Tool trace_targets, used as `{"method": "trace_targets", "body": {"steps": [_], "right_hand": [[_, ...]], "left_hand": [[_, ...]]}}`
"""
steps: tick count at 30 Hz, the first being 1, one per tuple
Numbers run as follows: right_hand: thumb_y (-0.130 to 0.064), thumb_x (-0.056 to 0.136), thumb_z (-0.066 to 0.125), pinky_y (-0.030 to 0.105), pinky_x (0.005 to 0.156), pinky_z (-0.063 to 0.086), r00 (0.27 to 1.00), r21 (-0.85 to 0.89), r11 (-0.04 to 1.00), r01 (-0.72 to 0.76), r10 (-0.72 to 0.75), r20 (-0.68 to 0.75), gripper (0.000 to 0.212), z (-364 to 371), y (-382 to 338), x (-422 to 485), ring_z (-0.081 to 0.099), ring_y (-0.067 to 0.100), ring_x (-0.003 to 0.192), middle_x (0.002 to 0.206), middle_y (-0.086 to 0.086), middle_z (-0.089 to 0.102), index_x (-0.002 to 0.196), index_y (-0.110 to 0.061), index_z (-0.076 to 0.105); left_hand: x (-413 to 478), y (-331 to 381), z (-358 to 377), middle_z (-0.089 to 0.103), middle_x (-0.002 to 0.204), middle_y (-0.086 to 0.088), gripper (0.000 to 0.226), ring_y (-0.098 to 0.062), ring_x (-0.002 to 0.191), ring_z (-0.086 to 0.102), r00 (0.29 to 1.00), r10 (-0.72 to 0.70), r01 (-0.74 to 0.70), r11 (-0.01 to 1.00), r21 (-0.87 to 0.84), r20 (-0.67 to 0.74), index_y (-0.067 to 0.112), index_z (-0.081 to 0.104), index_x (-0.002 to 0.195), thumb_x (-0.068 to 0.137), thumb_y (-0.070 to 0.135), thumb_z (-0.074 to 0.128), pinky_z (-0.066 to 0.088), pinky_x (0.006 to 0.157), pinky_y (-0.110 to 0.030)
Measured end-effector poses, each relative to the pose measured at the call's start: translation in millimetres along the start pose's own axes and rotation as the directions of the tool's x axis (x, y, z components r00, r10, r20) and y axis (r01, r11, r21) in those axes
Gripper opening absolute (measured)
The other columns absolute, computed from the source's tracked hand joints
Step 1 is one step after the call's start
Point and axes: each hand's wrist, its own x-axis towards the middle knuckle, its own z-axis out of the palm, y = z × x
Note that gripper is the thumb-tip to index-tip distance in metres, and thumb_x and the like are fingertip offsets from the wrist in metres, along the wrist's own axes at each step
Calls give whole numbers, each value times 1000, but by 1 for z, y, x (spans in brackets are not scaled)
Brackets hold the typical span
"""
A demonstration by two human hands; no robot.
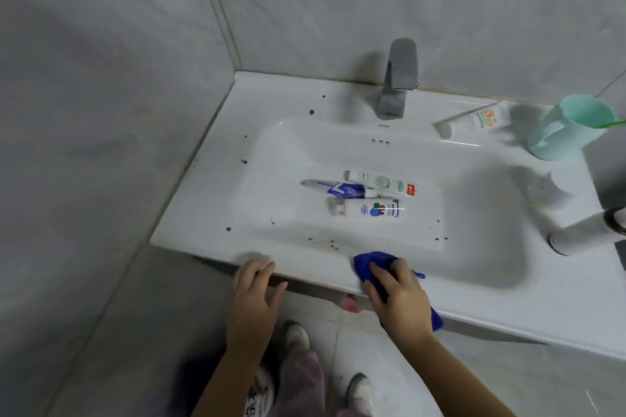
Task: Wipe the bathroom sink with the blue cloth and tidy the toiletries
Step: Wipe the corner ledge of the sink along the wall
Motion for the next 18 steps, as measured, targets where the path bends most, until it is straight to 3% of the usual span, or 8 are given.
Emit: {"method": "trace_targets", "body": {"steps": [4,8,11,14,16,18], "right_hand": [[-20,74,74,35,56,54,977,-44,977,207,-204,65,32,40,-49,33,61,25,72,94,10,59,104,-10,67],[-24,82,65,34,64,52,930,-22,944,328,-318,185,30,75,-102,62,59,24,80,100,8,58,110,-14,65],[-19,75,74,33,64,55,929,-27,949,314,-301,216,34,62,-82,57,60,21,78,95,5,59,107,-14,67],[-15,70,78,30,62,52,956,-65,968,241,-225,186,36,48,-67,44,60,21,74,92,5,58,104,-11,68],[-16,75,74,30,64,50,959,-62,968,242,-229,169,33,65,-90,57,60,23,76,95,7,58,107,-10,67],[-23,87,60,28,70,45,962,-4,978,208,-203,181,29,95,-132,89,56,20,82,101,6,55,114,-13,62]], "left_hand": [[3,-24,5,62,117,-14,60,-30,109,58,998,-20,13,992,127,52,4,65,110,93,52,31,46,89,-40],[8,-39,6,64,114,-10,40,-24,104,60,999,13,-16,992,127,31,8,65,109,85,34,47,54,83,-42],[2,-47,-1,64,115,-11,37,-19,112,50,996,83,-78,991,105,-36,7,64,108,83,30,49,47,88,-37],[-3,-70,-7,59,122,-15,41,-24,117,47,996,-8,16,995,95,-86,8,57,115,91,37,43,45,91,-40],[3,-88,-14,55,127,-18,47,-28,119,47,991,-80,93,988,120,-107,10,47,123,96,45,31,44,92,-41],[14,-100,-21,55,126,-19,52,-29,118,48,989,-116,130,980,150,-95,7,49,123,95,47,32,45,91,-43]]}}
